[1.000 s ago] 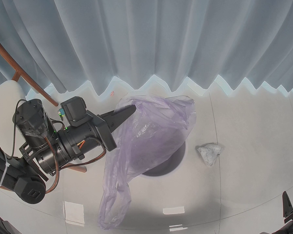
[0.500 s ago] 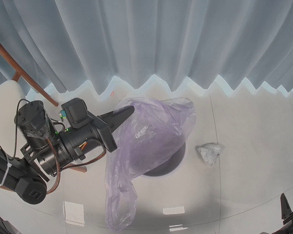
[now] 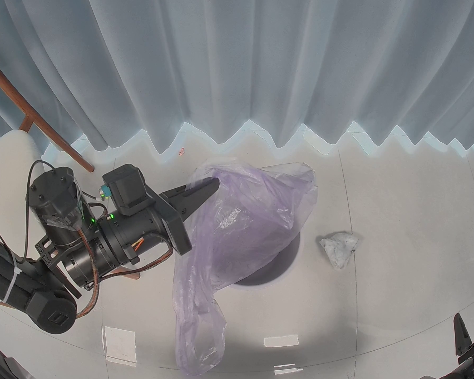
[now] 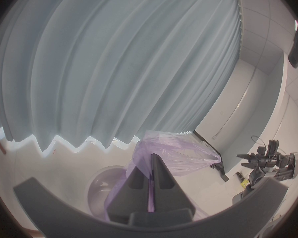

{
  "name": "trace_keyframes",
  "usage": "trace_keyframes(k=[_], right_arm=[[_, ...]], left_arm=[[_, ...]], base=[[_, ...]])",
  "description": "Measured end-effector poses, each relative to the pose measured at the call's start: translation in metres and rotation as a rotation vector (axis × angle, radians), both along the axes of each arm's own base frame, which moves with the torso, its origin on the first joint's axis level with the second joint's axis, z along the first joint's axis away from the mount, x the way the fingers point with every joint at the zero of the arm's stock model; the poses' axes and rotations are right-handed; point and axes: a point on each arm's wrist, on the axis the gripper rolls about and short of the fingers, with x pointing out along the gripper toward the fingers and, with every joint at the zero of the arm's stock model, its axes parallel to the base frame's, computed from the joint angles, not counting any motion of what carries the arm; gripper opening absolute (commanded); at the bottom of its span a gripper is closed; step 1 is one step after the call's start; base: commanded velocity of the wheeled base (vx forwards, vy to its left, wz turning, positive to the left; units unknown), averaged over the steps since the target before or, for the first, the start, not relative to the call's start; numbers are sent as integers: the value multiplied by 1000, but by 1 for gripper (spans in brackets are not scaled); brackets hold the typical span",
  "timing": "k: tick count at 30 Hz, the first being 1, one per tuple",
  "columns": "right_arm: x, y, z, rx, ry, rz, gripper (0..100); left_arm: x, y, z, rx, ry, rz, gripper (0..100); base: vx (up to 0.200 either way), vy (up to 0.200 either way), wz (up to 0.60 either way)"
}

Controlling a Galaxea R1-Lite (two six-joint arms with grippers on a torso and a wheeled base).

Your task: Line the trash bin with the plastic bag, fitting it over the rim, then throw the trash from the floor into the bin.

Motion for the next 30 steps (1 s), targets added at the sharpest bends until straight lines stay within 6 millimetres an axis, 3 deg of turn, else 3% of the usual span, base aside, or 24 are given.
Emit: trace_keyframes(k=[14, 22, 30], right_arm=[[0, -1, 3, 31, -30, -62, 100], [-3, -1, 24, 29, -238, -48, 100], [-1, -1, 13, 169, -125, -27, 100]], left_arm=[[-5, -3, -8, 27, 10, -16, 0], [-6, -5, -7, 13, -13, -23, 0], [-4, -6, -7, 0, -27, -21, 0]], base=[[0, 0, 0], [0, 0, 0], [0, 0, 0]])
